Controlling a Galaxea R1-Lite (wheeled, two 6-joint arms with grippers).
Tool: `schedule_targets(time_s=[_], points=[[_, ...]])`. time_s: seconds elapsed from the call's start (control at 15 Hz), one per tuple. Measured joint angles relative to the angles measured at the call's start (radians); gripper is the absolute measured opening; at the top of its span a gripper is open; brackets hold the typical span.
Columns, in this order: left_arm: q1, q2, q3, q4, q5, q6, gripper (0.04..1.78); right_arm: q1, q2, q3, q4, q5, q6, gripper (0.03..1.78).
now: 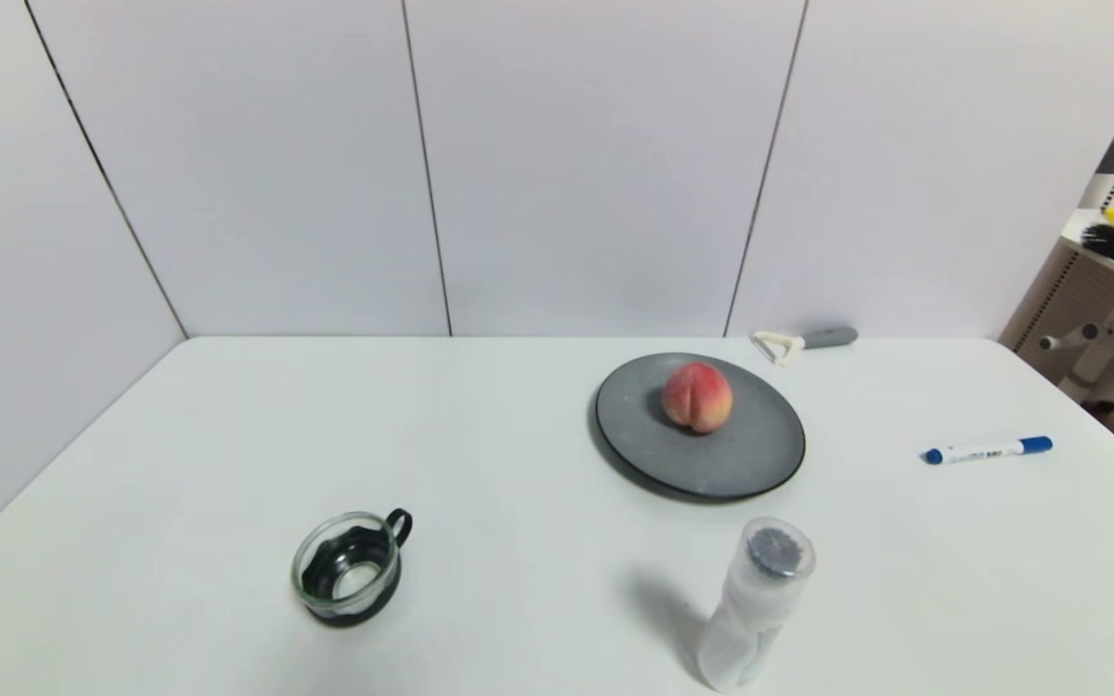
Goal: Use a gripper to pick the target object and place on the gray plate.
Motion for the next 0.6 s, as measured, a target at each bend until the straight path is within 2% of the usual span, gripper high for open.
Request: schedule_targets(time_s=[0.6], points=[[0.000, 0.000, 0.000, 0.000, 0.002, -0.015, 1.69, 0.000, 0.000, 0.000, 0.000, 0.000, -0.001, 1.70]])
